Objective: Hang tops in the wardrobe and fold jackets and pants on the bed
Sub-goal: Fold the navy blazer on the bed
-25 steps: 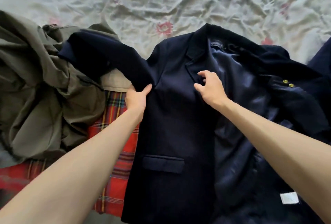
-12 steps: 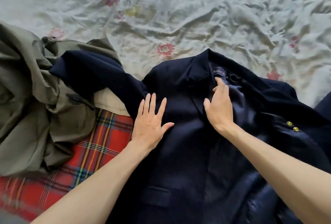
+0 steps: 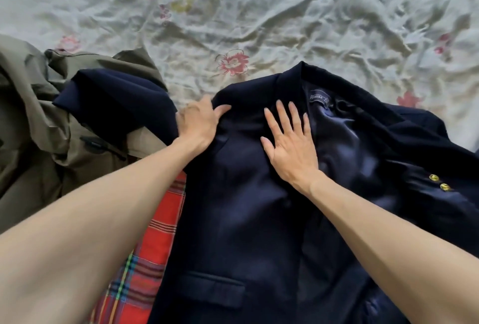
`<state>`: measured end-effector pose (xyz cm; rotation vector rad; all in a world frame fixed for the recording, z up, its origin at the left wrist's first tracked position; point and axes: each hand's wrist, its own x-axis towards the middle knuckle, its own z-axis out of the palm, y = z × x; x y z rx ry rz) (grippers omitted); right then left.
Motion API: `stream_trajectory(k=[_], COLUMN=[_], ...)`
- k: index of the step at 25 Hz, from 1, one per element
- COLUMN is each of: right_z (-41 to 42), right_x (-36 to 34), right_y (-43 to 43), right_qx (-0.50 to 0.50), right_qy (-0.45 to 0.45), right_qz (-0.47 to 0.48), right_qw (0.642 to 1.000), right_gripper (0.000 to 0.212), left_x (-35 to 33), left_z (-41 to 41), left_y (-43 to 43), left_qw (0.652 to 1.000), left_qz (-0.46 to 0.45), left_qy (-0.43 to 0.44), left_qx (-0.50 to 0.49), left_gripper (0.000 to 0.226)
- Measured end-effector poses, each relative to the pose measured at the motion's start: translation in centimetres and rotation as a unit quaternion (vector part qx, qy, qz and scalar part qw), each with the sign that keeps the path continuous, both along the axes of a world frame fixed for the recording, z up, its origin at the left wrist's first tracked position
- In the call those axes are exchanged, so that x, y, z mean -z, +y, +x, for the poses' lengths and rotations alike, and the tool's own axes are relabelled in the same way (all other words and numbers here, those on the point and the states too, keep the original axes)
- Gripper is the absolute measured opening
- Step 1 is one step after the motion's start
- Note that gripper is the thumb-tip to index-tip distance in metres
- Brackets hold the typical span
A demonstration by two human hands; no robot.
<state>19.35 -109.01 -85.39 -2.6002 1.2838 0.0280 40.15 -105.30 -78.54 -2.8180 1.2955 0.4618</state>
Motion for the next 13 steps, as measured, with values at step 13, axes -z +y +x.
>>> stream_trajectory(k=[13], right_z=[-14.8], right_x=[-11.2], right_y=[-10.9], right_qx=[0.087], right_qy=[0.055], right_qz=[-0.026], right_qw=[0.994], right_gripper=[0.026], left_x=[3.2], left_z=[-13.5], left_y=[-0.7], left_qw=[0.936], left_qz=[0.057], left_qy=[-0.064], left_qx=[0.341], left_gripper=[0.091])
